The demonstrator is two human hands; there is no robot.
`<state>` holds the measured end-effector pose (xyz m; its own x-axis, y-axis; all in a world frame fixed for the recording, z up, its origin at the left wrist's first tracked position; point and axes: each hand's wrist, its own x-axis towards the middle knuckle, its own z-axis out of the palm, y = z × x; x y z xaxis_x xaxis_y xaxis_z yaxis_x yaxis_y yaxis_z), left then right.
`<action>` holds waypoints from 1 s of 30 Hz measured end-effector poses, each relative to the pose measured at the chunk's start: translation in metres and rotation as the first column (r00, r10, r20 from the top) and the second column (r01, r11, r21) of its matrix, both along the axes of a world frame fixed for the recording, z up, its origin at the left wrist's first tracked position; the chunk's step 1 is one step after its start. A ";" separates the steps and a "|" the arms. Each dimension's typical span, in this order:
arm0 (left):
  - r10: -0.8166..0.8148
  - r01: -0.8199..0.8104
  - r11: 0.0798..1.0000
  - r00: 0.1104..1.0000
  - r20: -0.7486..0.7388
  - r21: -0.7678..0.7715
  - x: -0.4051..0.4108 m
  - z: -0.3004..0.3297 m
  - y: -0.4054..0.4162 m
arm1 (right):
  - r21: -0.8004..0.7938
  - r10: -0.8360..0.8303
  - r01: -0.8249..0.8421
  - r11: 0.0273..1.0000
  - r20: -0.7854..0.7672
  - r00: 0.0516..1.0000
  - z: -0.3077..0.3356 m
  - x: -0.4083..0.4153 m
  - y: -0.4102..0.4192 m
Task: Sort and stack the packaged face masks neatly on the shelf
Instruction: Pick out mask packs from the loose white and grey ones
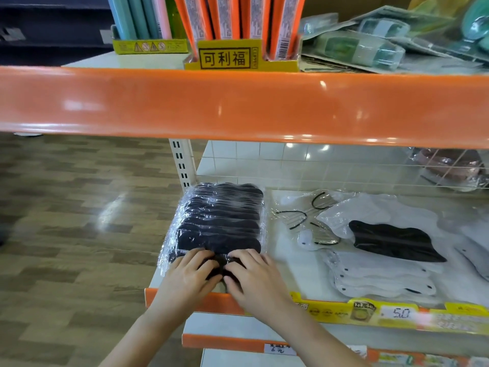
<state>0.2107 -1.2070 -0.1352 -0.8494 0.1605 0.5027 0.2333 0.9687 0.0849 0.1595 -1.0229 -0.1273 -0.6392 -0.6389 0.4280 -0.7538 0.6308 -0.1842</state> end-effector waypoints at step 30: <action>-0.223 0.198 0.961 0.967 0.120 0.192 -0.112 0.029 0.265 | -0.135 -0.477 0.472 0.871 0.000 0.879 0.011 -0.063 0.234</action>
